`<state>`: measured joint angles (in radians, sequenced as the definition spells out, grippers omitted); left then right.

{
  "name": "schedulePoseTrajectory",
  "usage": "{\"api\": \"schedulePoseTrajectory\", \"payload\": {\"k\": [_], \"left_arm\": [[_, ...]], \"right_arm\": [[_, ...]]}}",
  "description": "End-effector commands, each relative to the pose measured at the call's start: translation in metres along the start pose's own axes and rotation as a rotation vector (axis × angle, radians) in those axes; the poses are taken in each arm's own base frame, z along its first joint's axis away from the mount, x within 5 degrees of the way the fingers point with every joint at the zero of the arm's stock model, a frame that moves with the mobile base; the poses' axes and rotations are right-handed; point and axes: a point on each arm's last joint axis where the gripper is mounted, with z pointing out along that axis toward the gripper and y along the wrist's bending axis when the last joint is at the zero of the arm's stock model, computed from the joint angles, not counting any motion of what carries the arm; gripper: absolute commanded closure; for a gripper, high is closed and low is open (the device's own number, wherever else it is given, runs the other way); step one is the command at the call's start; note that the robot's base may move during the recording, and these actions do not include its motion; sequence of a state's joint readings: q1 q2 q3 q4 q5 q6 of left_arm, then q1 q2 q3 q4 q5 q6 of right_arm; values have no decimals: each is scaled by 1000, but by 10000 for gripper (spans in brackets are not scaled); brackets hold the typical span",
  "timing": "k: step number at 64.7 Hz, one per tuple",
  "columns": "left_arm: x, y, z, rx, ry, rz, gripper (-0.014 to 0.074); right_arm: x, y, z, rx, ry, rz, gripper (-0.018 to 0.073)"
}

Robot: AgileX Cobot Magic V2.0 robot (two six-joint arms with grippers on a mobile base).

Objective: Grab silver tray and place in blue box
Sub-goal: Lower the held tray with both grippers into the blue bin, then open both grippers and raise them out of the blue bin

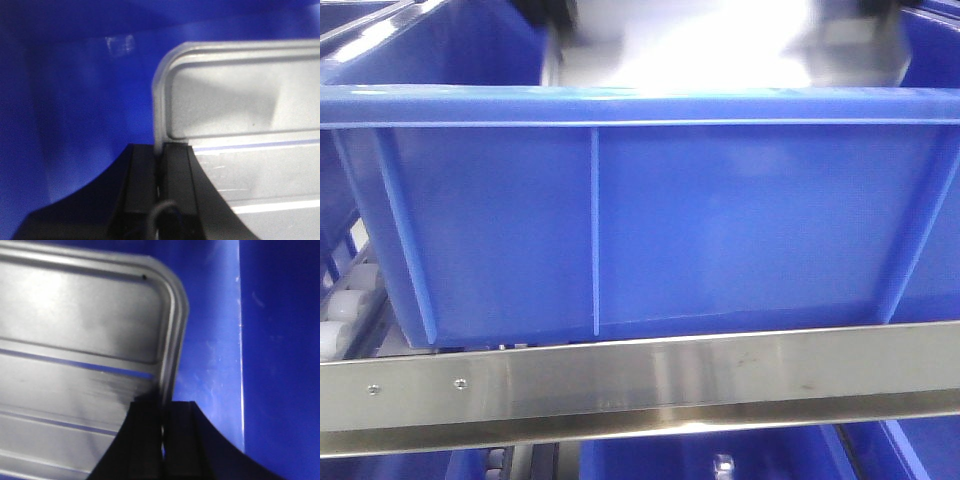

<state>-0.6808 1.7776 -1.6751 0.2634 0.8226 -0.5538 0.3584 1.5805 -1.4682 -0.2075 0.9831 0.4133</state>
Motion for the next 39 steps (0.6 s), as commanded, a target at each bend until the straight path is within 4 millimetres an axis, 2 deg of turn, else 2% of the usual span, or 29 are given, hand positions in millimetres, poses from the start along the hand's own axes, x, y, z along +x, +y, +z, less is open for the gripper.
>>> {"api": "schedulePoseTrajectory", "payload": {"k": [1,11,24,32,39], "left_arm": [[-22,-5,-7,48,-122,19,701],[-22,-2,22,18,-80,12,700],[-20,2,35,11,-52,-9,669],[-20,3,36,14,-50,-18,511],[-20,3,36,15,-49,-19,310]], "right_arm": [[-19,4,2,-41,-124,-15,502],[-19,9,36,-24,-83,-53,502],[-19,12,52,-19,-61,-60,488],[-21,12,51,-24,-73,-59,368],[-23,12,48,-23,-77,-56,162]]}}
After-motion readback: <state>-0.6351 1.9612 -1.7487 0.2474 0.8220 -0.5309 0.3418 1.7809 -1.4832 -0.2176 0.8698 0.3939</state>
